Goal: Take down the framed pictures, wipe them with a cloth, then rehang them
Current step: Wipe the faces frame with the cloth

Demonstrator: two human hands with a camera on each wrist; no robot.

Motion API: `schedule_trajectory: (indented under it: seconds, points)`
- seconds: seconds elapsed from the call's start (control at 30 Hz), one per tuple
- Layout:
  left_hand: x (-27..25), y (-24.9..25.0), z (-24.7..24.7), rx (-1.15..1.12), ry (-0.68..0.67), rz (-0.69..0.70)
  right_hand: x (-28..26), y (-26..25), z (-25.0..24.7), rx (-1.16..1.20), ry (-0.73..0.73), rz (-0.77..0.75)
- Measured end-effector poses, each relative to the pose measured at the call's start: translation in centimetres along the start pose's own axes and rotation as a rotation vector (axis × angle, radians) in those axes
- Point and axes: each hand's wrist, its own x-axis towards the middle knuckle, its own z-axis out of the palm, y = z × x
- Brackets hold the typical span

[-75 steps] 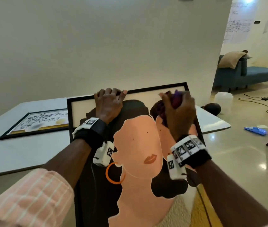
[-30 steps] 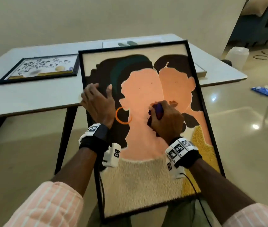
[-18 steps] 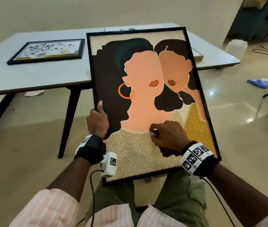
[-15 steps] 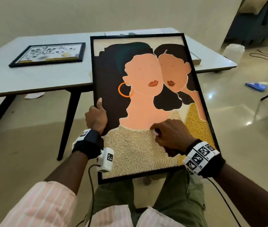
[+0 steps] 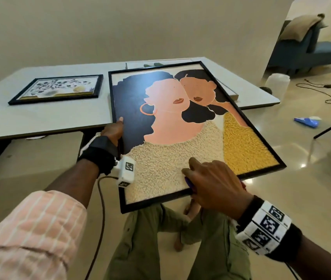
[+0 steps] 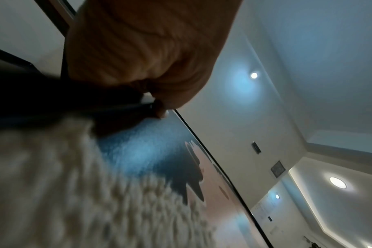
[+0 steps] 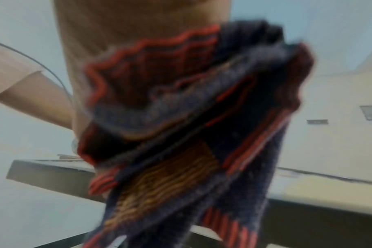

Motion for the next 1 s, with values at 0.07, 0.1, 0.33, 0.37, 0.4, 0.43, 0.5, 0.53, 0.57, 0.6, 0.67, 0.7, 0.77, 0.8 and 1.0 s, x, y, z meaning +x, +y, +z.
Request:
schedule_trajectory:
  seconds: [0.07, 0.1, 0.33, 0.37, 0.4, 0.43, 0.5, 0.53, 0.57, 0.6, 0.67, 0.7, 0.77, 0.8, 1.0]
  points:
    - [0.9, 0.4, -0.5, -0.123, -0.175, -0.037, 0.5, 0.8, 0.6, 0.033, 0.059, 0.008]
    - [1.0, 0.8, -0.8, -0.083, -0.202, -0.037, 0.9, 1.1, 0.9, 0.051, 0.091, 0.009]
    - [-0.5, 2.5, -1.5, 0.495, -0.025, 0.154, 5.8, 2.5, 0.6, 0.038, 0.236, 0.048]
    - [-0.9, 2.7, -1.6, 0.597, 0.027, 0.195, 6.5, 2.7, 0.3, 0.037, 0.242, 0.059]
    - [-1.1, 2.8, -1.6, 0.677, 0.079, 0.230, 7.3, 2.9, 0.2, 0.045, 0.249, 0.068]
    - [-1.1, 3.0, -1.7, 0.735, 0.121, 0.237, 8.0, 3.2, 0.1, 0.058, 0.253, 0.079]
    - [-1.4, 3.2, -2.0, 0.817, 0.176, 0.251, 9.5, 3.6, 0.0, 0.069, 0.266, 0.099]
    - [-1.6, 3.4, -2.0, 0.831, 0.182, 0.264, 10.2, 3.8, -0.2, 0.069, 0.280, 0.110]
    - [-1.5, 3.5, -2.1, 0.823, 0.177, 0.269, 10.9, 4.2, -0.4, 0.068, 0.297, 0.120]
    - [-1.5, 3.7, -2.2, 0.806, 0.170, 0.270, 11.7, 4.5, -0.7, 0.068, 0.311, 0.128]
    - [-1.4, 4.3, -2.3, 0.766, 0.143, 0.290, 13.5, 5.1, -1.2, 0.062, 0.321, 0.134]
    - [-1.5, 4.4, -2.2, 0.743, 0.118, 0.303, 14.2, 5.4, -1.2, 0.059, 0.320, 0.136]
    - [-1.5, 4.5, -2.1, 0.700, 0.068, 0.344, 15.9, 5.9, -1.2, 0.057, 0.323, 0.146]
    - [-1.3, 4.4, -2.0, 0.699, 0.044, 0.362, 16.6, 6.2, -1.0, 0.055, 0.326, 0.153]
    - [1.5, 3.0, -1.1, 0.597, 0.114, 0.475, 20.6, 8.4, 0.0, 0.059, 0.343, 0.207]
